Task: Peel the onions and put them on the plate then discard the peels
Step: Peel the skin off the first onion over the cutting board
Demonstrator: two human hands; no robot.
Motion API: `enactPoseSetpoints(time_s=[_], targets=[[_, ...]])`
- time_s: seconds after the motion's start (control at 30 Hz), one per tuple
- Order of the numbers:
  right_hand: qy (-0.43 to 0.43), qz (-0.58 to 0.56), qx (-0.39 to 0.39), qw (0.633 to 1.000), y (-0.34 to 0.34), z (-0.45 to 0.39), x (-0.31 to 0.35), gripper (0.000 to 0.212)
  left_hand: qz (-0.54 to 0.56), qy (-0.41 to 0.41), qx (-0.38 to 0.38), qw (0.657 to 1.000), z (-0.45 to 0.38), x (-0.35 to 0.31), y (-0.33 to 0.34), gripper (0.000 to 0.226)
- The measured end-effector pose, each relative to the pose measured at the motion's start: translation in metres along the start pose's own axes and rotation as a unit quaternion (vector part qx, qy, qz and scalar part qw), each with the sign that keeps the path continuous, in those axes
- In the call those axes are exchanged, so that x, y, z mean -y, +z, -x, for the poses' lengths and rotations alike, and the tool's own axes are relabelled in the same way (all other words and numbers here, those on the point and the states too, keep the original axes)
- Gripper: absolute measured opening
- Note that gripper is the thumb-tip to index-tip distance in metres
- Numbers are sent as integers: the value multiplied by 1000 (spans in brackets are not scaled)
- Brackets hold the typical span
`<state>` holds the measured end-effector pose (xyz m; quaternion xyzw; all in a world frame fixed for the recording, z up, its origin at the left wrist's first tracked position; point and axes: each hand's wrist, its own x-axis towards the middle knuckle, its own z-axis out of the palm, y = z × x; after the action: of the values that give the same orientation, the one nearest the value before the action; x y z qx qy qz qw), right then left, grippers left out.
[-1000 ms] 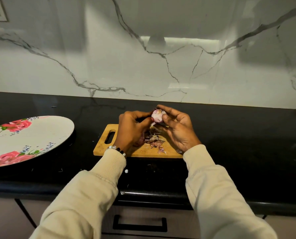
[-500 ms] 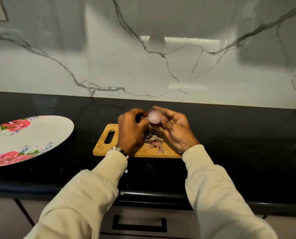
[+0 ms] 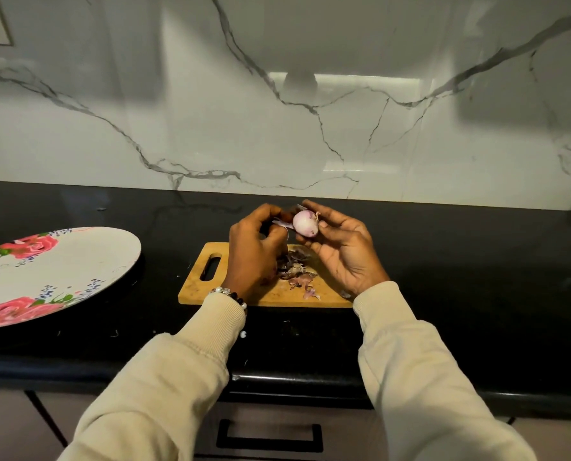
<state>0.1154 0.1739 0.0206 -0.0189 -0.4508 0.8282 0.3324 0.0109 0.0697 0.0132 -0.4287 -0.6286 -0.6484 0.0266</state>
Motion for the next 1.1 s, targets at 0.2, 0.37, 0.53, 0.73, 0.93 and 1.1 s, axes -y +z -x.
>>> enactPoseSetpoints(time_s=[0.2, 0.37, 0.53, 0.73, 0.93, 1.1], targets=[[-16, 45, -21, 999, -7, -6, -1, 43, -62, 64, 24, 996, -3, 6, -2, 32], [-40, 64, -46, 996, -9, -8, 0, 44, -136, 94, 7, 986, -6, 12, -3, 29], [-26, 104, -71, 992, -9, -10, -2, 37, -180, 149, 26, 972, -6, 13, -1, 32], [-8, 133, -76, 988, -12, -9, -4, 31, -144, 163, 63, 974, -4, 9, -1, 29], [-2, 173, -80, 982, -9, -5, -4, 24, -76, 81, 67, 992, -3, 9, -1, 21], [8, 185, -79, 980, -8, -3, -3, 34, -18, 21, 54, 998, 0, 6, -1, 16]])
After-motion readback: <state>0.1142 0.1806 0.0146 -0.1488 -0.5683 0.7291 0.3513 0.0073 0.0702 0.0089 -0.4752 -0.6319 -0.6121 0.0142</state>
